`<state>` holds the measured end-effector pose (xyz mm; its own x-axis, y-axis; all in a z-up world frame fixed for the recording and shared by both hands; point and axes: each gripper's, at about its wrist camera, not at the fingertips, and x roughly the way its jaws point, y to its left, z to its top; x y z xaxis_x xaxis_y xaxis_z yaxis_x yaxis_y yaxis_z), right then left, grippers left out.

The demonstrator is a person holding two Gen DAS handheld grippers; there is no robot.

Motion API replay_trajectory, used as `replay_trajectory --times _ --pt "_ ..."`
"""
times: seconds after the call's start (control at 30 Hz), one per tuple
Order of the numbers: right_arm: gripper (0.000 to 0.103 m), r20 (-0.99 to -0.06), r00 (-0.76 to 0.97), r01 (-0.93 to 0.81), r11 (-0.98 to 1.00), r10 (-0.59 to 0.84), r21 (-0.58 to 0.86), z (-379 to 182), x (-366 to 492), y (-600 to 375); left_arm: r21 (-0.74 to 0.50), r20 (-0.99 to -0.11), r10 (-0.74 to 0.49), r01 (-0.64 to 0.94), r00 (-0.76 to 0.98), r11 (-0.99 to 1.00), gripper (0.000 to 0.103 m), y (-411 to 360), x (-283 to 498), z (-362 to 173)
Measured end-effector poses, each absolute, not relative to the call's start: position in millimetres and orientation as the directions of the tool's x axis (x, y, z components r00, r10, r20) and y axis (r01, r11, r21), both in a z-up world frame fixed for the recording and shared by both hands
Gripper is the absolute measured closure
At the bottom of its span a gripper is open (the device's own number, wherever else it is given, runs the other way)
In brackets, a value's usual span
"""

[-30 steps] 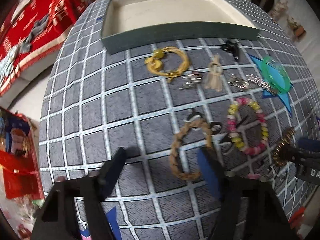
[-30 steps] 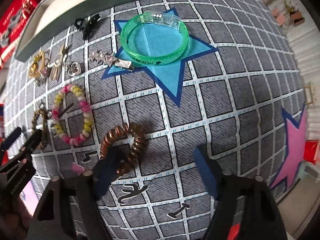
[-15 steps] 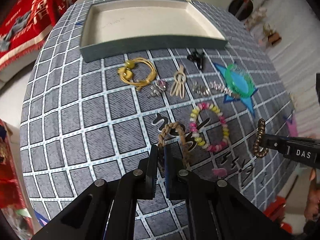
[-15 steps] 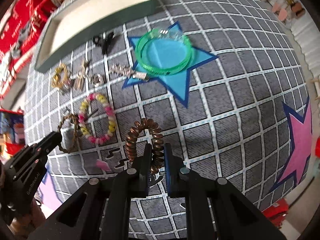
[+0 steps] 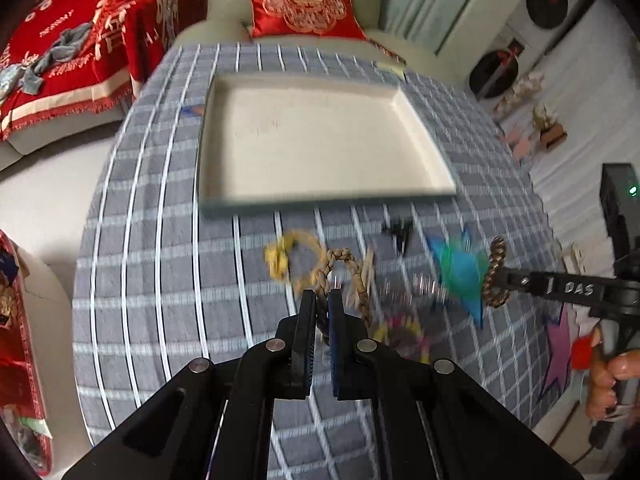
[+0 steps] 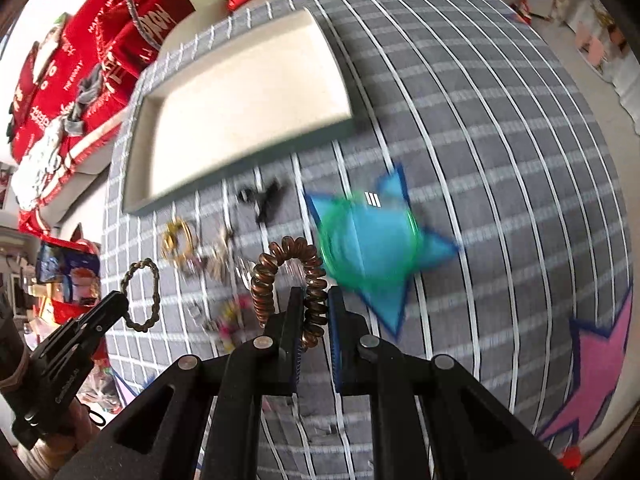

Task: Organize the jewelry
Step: 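Place the braided bracelet in the tray with the left tool while the right tool places the hair tie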

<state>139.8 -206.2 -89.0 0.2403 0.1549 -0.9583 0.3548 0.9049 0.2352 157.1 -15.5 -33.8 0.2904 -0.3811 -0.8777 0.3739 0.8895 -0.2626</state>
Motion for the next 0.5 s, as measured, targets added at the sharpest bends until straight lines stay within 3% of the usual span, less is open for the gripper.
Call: replay_trajectory --times 0.2,0.5 --pt "0.090 -0.943 0.268 0.308 0.910 0.195 0.276 -65.9 181.7 -232.1 -0.238 -0.851 -0.364 0.341 0.377 0.909 0.082 -31.0 215.4 -19.8" --pt "0.091 -0.944 0.260 0.268 0.923 0.205 0.274 -95.5 284.2 -242.0 -0.167 -0.867 -0.288 0.306 0.407 0.937 0.082 -62.4 299.6 -47.2"
